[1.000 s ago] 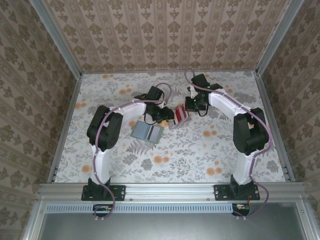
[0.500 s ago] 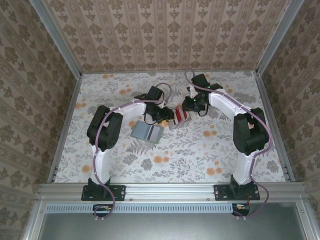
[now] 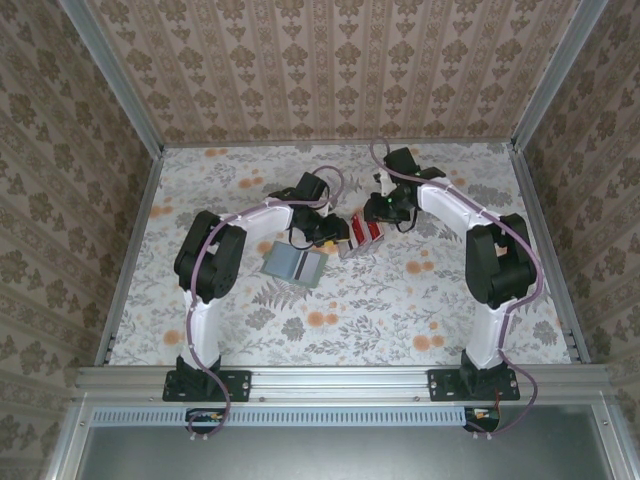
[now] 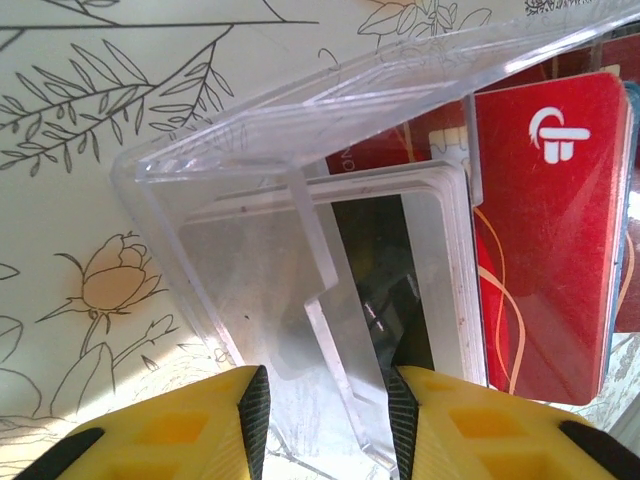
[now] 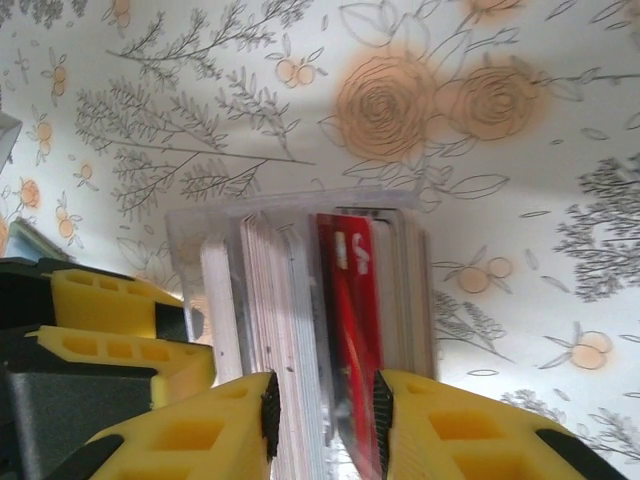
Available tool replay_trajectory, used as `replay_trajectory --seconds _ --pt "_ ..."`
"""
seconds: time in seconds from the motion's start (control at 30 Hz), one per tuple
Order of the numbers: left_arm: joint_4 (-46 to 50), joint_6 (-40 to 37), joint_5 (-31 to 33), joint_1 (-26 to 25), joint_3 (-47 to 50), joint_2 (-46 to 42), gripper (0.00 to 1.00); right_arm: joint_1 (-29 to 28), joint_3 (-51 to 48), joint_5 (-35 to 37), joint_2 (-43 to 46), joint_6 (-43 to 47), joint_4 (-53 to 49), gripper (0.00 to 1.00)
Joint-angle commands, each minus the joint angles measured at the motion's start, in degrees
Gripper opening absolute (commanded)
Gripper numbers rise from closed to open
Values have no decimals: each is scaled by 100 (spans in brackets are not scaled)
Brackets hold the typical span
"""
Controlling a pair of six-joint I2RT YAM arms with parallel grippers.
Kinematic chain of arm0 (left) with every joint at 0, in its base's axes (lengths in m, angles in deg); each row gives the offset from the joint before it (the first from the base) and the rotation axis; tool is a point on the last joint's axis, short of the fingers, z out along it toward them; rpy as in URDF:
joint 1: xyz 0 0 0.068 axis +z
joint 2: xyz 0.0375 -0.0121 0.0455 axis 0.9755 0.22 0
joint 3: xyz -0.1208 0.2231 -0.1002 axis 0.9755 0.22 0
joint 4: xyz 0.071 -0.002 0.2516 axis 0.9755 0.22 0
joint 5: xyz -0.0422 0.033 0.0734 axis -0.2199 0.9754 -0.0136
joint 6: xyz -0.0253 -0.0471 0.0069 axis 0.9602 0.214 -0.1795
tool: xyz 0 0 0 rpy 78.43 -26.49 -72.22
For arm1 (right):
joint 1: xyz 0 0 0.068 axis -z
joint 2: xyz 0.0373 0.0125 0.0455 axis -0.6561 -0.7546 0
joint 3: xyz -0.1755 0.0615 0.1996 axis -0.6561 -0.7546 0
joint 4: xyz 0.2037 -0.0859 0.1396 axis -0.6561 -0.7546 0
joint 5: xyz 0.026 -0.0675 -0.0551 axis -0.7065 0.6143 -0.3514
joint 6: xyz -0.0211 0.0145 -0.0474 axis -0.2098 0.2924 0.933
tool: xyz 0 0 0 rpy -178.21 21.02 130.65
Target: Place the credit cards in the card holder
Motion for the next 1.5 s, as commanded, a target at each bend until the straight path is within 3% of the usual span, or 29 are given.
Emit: replay_trajectory --seconds 0.0,0.2,0.53,0.73,1.47 --pt "-24 3 -28 -7 -1 34 40 149 -49 303 247 39 -230 34" --pt "-13 -11 -27 19 60 -11 40 55 -38 45 192 -4 -142 34" --pt "-40 -21 -10 29 119 -70 40 99 136 522 -218 80 -411 42" --pt "-93 19 -36 46 172 -37 40 -70 122 -2 -278 20 -244 42" --pt "-138 26 -53 37 186 -32 40 -559 543 181 -74 54 -523 41"
